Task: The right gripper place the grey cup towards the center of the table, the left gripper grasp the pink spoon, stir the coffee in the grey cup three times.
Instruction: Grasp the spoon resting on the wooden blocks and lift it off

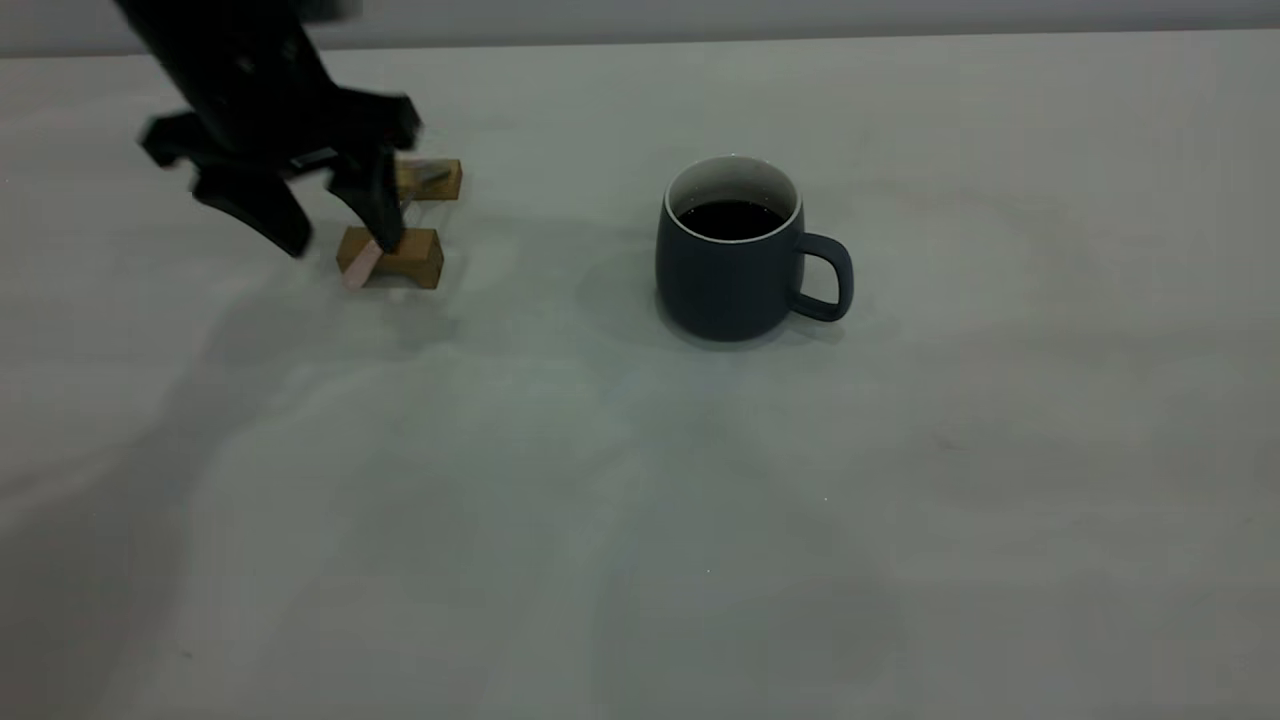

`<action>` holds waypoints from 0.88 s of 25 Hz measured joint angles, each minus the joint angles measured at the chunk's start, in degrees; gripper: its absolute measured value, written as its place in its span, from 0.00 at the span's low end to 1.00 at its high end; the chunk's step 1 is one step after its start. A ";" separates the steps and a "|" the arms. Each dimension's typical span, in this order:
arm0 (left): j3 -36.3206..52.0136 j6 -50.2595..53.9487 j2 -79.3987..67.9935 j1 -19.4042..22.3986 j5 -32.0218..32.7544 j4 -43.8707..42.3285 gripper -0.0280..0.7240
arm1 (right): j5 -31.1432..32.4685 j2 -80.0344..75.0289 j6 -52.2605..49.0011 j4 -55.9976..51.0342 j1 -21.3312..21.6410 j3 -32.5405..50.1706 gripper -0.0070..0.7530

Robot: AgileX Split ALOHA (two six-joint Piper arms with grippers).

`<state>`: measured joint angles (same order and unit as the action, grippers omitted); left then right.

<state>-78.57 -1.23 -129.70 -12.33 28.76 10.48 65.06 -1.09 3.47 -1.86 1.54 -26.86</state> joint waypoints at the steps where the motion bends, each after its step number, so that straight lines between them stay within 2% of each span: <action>1: -1.06 0.00 -1.11 -0.21 0.21 -0.30 0.92 | 0.00 0.00 0.00 0.00 0.00 0.00 0.32; 9: -2.47 2.56 -3.17 -0.28 0.39 -5.83 0.91 | 0.00 0.00 0.00 0.00 0.00 0.00 0.32; 12: -2.57 3.21 -4.19 -0.28 -0.36 -6.49 0.88 | 0.00 0.00 0.00 0.00 0.00 0.00 0.32; 14: -2.57 3.23 -4.99 -0.28 -1.07 -6.55 0.82 | 0.00 0.00 0.00 0.00 0.00 0.00 0.32; 18: -2.57 3.23 -5.39 -0.28 -1.79 -6.55 0.58 | 0.00 0.00 0.00 0.00 0.00 0.00 0.32; 21: -2.65 3.23 -5.39 -0.28 -1.88 -6.55 0.29 | 0.00 0.00 0.00 0.00 0.00 0.00 0.32; 22: -2.65 3.23 -5.39 -0.28 -1.88 -6.62 0.25 | 0.00 0.00 0.00 0.00 0.00 0.00 0.32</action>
<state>-81.22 2.00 -135.09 -12.62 26.88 3.86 65.06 -1.09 3.47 -1.86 1.54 -26.86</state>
